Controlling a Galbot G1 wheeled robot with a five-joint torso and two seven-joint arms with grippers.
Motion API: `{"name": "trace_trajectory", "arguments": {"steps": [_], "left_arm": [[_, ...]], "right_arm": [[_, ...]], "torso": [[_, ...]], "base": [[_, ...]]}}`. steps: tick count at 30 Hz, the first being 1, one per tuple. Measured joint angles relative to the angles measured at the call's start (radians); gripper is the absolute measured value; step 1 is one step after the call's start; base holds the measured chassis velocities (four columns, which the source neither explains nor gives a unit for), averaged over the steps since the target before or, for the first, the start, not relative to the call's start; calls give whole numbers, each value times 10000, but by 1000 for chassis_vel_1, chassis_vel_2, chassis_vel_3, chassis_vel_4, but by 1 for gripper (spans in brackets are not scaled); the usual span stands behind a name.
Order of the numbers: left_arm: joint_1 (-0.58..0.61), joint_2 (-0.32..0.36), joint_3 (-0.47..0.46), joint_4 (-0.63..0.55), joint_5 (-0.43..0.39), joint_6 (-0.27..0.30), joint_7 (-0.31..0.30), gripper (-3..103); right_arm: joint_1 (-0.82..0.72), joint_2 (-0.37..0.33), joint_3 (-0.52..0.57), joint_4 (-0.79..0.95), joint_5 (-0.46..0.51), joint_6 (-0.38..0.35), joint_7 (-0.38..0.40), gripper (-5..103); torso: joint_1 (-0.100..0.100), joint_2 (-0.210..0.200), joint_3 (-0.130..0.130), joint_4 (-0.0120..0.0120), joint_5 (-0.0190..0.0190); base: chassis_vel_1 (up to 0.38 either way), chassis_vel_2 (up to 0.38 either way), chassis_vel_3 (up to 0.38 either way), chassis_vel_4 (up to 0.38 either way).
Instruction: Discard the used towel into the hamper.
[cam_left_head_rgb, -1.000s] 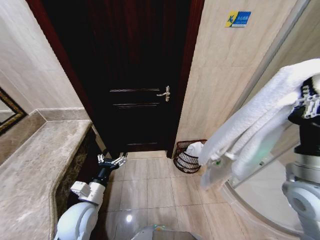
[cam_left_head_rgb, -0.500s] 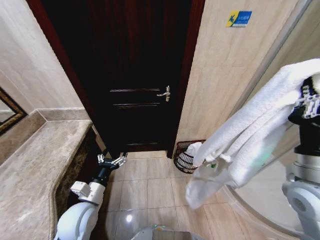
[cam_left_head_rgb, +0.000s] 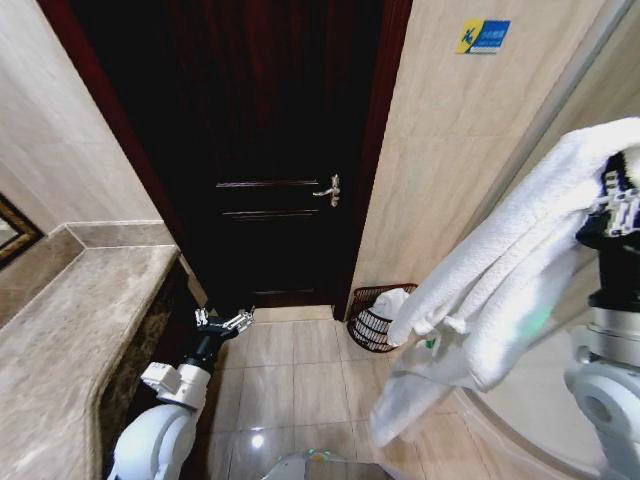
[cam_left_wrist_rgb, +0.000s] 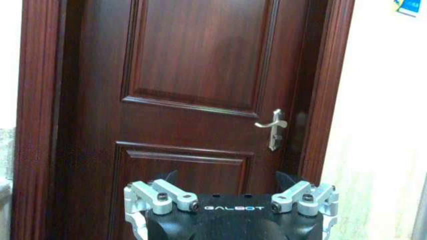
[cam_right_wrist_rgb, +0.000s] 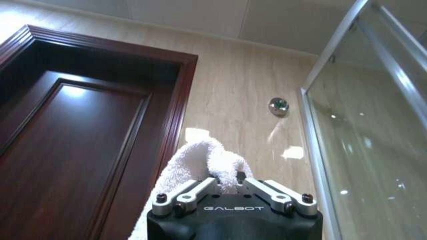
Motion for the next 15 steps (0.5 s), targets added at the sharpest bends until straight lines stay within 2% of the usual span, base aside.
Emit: {"name": "trace_trajectory", "arguments": {"steps": [5, 13, 15], "left_arm": [[0, 0, 0, 0, 0, 1, 0, 99], [3, 0, 0, 0, 0, 1, 0, 99], [1, 0, 0, 0, 0, 0, 0, 99]], "right_arm": [[0, 0, 0, 0, 0, 0, 0, 3], [19, -14, -1, 0, 9, 0, 2, 3], [256, -227, -6, -47, 146, -41, 49, 3]], "torso": [[-2, -1, 0, -7, 1], [-12, 3, -4, -4, 3], [-12, 3, -4, -7, 4]], "base": [[-18, 22, 13, -10], [13, -3, -7, 6], [0, 0, 0, 0]]}}
